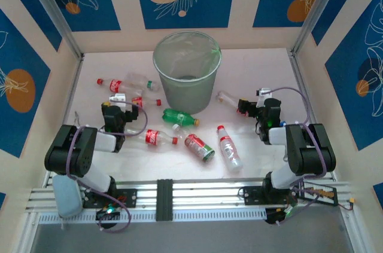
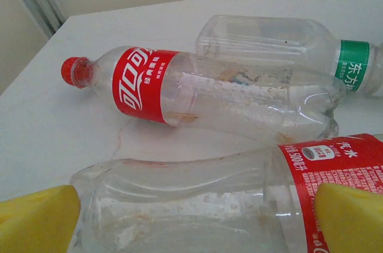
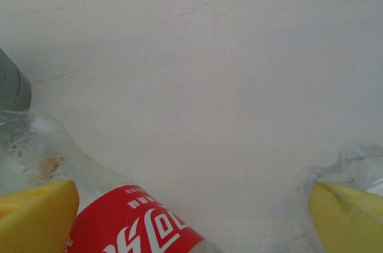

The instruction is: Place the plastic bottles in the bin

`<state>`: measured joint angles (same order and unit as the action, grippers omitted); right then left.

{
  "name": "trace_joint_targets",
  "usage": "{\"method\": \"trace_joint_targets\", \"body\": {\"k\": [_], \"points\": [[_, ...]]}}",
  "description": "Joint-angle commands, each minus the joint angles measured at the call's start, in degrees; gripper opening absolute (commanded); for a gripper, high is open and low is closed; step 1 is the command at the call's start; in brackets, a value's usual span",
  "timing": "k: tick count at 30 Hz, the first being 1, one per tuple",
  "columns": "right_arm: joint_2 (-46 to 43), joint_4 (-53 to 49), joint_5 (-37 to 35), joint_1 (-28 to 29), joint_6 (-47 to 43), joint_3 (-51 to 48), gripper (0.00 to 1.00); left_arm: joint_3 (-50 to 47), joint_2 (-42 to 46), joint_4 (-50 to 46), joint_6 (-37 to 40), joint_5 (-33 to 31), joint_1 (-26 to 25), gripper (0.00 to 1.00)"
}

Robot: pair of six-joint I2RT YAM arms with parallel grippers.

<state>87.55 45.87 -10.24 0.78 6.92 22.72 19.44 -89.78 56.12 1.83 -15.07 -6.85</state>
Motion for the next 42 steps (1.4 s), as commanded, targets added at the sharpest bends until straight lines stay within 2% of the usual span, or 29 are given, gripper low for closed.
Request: {"method": "trace_joint_targets", "body": {"k": [1, 27, 29, 30, 32, 36, 40, 42], "points": [[-0.4, 1.5, 0.2, 0.0, -0.1, 0.5, 0.99, 0.8, -0.2, 0.9, -0.6, -0.7, 0.7, 1.00], [-0.2, 0.7, 1.1, -0.5, 0.2, 0.9, 0.99, 1.1, -0.2, 0.2, -1.0, 0.0, 1.1, 1.00], [-1.0, 0.5, 1.6, -0.6, 0.3, 1.0, 0.99, 0.4, 0.9, 0.3, -2.1, -2.8, 1.2, 1.00], [-2.8, -3.3, 1.7, -0.8, 0.6, 2.4, 0.99, -0.1, 1.9, -0.4, -2.5, -2.3, 1.4, 1.00], [-8.2, -19.7, 0.0, -1.4, 1.9, 8.4, 0.99, -1.9, 1.1, 4.8, -1.8, -2.2, 1.3, 1.00], [-15.7, -38.8, 1.2, -2.3, 1.4, 16.8, 0.99, -2.2, 1.5, 4.7, -1.9, -2.2, 1.2, 1.00], [-17.6, -63.4, 1.1, -1.8, 4.5, 29.5, 0.99, -2.1, 1.4, 4.9, -1.8, -1.9, 1.2, 1.00], [-17.5, -72.3, 0.2, -1.7, 6.3, 34.9, 0.99, -1.5, 2.1, 3.2, -1.3, -0.9, 1.1, 1.00]]}}
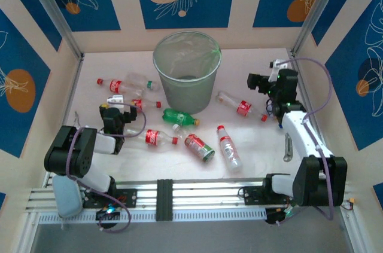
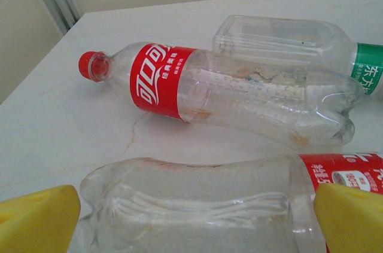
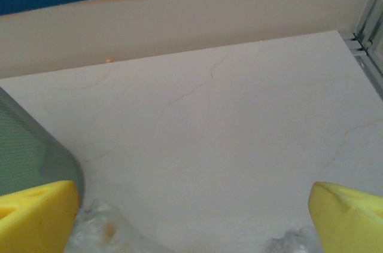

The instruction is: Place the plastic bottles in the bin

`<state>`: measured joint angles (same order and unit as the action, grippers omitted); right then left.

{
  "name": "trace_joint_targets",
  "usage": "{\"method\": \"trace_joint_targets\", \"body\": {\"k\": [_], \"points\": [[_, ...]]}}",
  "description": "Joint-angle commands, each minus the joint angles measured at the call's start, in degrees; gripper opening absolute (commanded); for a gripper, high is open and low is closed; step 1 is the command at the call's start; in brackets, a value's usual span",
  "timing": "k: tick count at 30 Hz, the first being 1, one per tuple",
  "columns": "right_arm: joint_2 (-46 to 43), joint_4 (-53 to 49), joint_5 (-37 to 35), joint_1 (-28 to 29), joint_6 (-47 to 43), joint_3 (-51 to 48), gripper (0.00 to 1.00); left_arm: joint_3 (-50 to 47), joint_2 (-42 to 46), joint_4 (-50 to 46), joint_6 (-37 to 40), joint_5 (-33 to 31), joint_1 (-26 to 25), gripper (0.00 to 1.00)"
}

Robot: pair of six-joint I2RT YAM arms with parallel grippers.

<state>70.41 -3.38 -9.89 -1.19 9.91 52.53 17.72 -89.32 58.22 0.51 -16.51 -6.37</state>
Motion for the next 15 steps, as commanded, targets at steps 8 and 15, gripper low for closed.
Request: {"method": "trace_joint_targets", "body": {"k": [8, 15], "points": [[7.1, -40.8, -2.8, -1.8, 2.7, 19.7, 0.99, 12.8, 23.7, -31.4, 1.1, -7.1, 1.2, 1.00], [16.3, -49.0, -9.7, -6.7, -1.3, 24.5, 0.99, 30.7, 36.4, -74.3, -21.6, 2.3, 1.1, 1.00]]}}
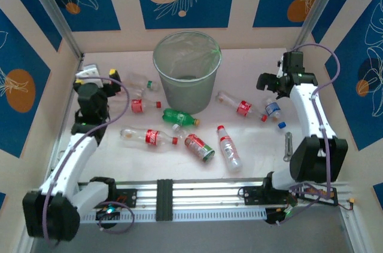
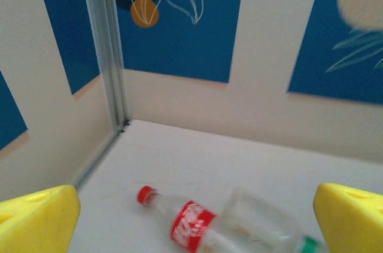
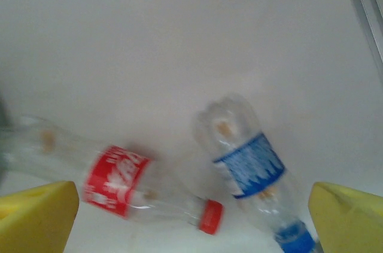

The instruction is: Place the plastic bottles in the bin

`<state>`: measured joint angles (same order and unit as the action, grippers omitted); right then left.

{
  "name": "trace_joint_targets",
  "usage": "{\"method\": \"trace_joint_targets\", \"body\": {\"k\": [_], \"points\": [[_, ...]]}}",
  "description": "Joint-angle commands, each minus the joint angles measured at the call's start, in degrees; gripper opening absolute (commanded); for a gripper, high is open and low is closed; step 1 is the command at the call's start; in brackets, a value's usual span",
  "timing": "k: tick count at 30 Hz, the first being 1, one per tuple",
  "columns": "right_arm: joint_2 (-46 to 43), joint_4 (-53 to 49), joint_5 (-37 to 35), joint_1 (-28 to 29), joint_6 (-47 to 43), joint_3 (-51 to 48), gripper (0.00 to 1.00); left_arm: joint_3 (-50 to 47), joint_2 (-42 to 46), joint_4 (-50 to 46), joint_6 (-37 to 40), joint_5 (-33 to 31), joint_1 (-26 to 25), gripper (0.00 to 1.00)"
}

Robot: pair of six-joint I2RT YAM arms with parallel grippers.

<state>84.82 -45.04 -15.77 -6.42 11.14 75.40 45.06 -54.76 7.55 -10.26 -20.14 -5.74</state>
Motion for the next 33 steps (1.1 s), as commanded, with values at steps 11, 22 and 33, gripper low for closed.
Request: {"method": "trace_joint_targets", "body": {"k": [11, 22, 33], "points": [[11.1, -1.5, 5.4, -5.9, -6.2, -1.5, 0.93, 15.0, 2.8, -36.9, -24.5, 35.8, 0.0, 1.00], [18.5, 3.3, 7.3, -6.0, -5.9, -1.9, 0.90, 29.7, -15.1, -29.0, -28.6, 46.0, -3.6, 0.97], [24.3, 4.4, 5.8, -5.2, -6.8, -0.6, 0.85, 35.7, -27.5, -27.9, -25.8, 38.6, -9.6, 0.87]]}}
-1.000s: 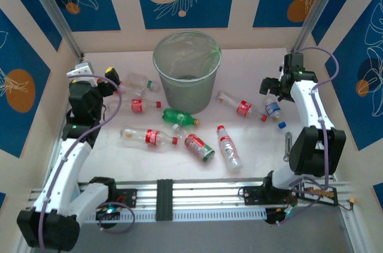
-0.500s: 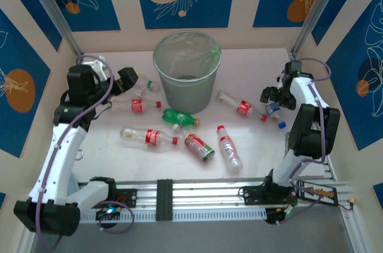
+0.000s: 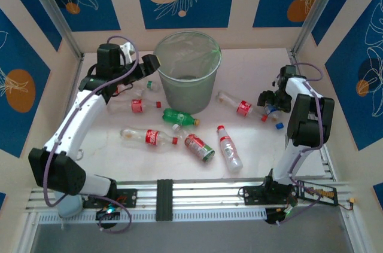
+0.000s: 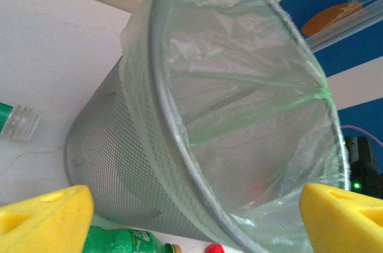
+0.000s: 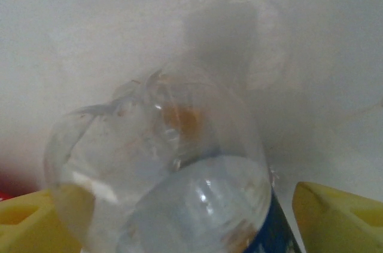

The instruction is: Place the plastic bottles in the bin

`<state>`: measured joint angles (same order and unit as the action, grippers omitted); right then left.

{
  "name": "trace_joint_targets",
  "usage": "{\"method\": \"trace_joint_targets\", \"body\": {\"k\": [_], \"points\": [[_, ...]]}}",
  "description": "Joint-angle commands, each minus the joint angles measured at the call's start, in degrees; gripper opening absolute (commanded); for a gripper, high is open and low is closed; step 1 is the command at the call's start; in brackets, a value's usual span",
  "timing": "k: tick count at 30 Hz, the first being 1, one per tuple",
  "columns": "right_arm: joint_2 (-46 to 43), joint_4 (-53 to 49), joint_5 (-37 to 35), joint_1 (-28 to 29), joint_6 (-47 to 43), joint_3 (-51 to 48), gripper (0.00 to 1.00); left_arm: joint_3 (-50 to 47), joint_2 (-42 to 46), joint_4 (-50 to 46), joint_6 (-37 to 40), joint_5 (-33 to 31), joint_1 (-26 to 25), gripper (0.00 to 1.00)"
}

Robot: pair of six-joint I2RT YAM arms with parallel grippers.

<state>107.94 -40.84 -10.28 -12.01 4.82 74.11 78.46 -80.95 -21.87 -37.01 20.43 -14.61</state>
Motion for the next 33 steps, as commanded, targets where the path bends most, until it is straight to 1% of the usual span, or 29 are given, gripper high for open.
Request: {"method": "trace_joint_targets", "body": {"k": [1, 4, 7, 8, 10, 12, 13, 15, 20, 25, 29, 33], "points": [[1.7, 0.0, 0.5, 0.4, -0.4, 0.9, 0.83, 2.6, -2.1, 1.7, 1.0, -2.1, -1.2, 0.85], [2.1, 0.2, -0.3, 0.7, 0.0, 0.5, 0.79, 4.7, -4.6, 0.9, 1.8, -2.6, -2.8, 0.80], [1.5, 0.5, -0.8, 0.9, 0.3, 0.1, 0.69, 6.4, -6.6, -0.9, 3.4, -3.8, -4.4, 0.78], [1.2, 0.4, -0.8, 1.0, 0.1, 0.0, 0.66, 6.5, -7.0, -1.1, 3.6, -4.2, -4.8, 0.76], [0.6, 0.1, -1.3, 1.0, 0.2, 0.0, 0.66, 6.6, -8.0, -0.9, 3.7, -4.8, -5.4, 0.73], [0.0, -0.4, -1.6, 1.0, 0.2, 0.3, 0.61, 7.0, -9.1, -0.9, 3.7, -5.0, -5.9, 0.67], [-0.5, -0.6, -1.5, 0.9, 0.3, 0.4, 0.61, 7.3, -9.7, -1.0, 3.7, -4.9, -6.0, 0.65], [-1.5, -1.1, -1.4, 0.9, 0.3, 0.8, 0.60, 8.0, -10.3, -1.4, 3.8, -5.2, -6.3, 0.65], [-5.1, -3.5, -0.8, 0.8, 0.7, 2.7, 0.54, 8.3, -11.0, -1.9, 4.1, -6.1, -6.4, 0.63], [-10.3, -7.3, 0.6, 1.2, 1.0, 5.1, 0.53, 8.4, -11.6, -3.7, 5.2, -7.3, -6.4, 0.59], [-16.6, -10.4, 4.0, 2.4, 2.2, 8.3, 0.52, 9.2, -12.3, -5.1, 6.0, -7.7, -6.4, 0.58], [-23.1, -12.8, 8.4, 5.8, 4.7, 13.0, 0.47, 10.0, -12.9, -5.7, 6.2, -7.3, -6.4, 0.58]]}}
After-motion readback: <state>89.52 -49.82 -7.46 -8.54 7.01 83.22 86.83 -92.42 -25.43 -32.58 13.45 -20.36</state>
